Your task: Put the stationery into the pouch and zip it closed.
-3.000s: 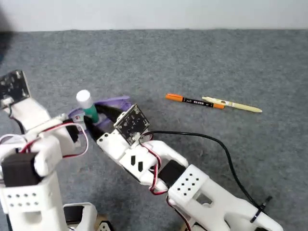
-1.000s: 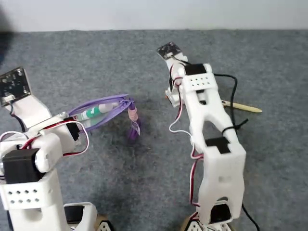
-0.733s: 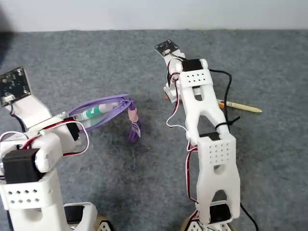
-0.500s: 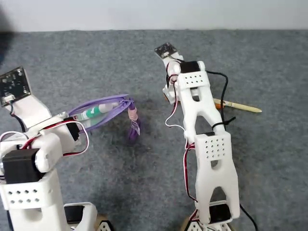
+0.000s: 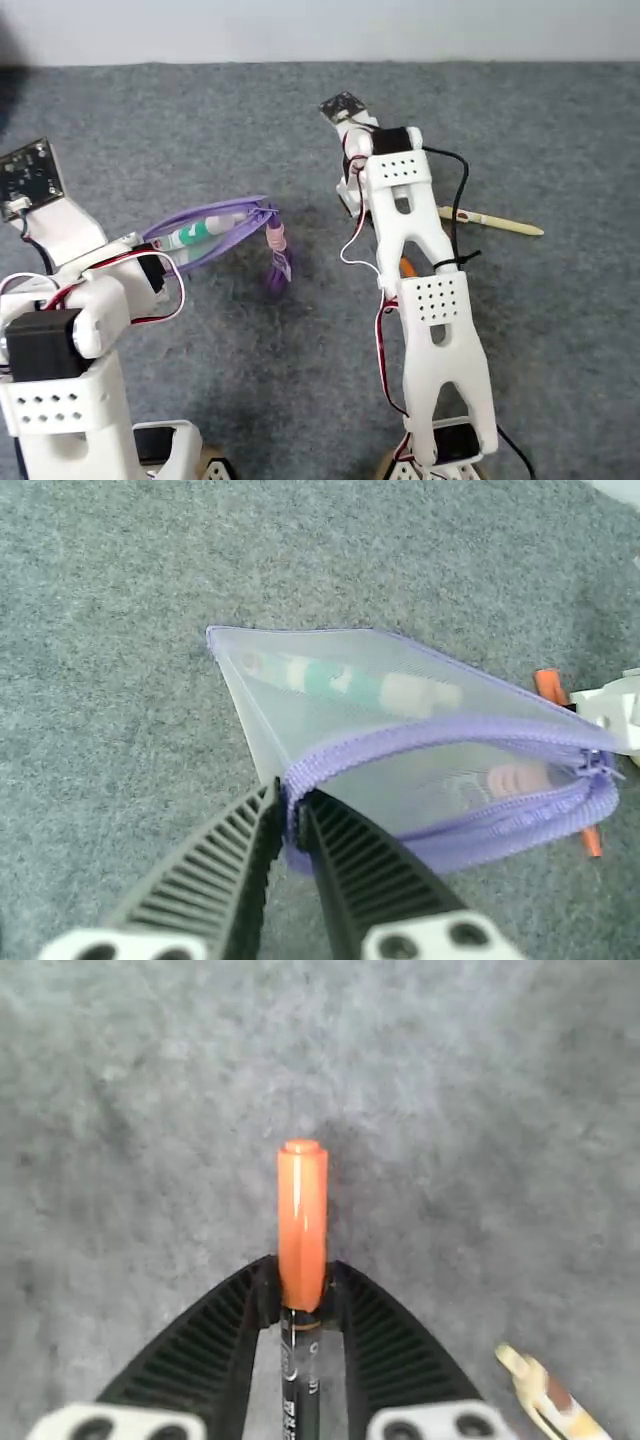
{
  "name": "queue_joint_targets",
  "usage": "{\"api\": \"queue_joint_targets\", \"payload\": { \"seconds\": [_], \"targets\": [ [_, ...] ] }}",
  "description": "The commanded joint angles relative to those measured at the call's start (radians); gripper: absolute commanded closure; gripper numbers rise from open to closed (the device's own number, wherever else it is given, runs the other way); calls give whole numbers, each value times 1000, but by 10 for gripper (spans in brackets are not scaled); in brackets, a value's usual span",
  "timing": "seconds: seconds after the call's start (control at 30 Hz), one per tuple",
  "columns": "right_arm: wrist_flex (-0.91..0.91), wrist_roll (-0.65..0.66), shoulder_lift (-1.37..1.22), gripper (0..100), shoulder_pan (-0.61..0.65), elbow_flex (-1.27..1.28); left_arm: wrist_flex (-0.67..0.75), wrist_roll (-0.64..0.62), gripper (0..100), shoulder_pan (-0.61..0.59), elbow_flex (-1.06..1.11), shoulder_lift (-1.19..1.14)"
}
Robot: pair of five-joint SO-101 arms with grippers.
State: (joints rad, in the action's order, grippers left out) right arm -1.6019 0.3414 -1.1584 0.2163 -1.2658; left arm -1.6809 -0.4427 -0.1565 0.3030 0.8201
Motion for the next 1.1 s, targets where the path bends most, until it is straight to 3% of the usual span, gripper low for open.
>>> {"api": "queue_joint_targets", "payload": {
  "seconds": [0.0,0.23,0.4,0.83,1.07],
  "targets": [
    [-107,8,21,989,1,-164,-2,-6,989,0,-61,-6],
    [-197,8,28,991,4,-368,-3,-6,989,0,-61,-2],
    [-200,6,147,991,18,-321,-6,-6,989,-2,-61,2],
    [-193,-229,921,991,166,440,-8,-6,989,-6,-56,-2],
    [-180,-399,1199,991,314,669,-9,-6,989,-8,-56,2]
  ]
}}
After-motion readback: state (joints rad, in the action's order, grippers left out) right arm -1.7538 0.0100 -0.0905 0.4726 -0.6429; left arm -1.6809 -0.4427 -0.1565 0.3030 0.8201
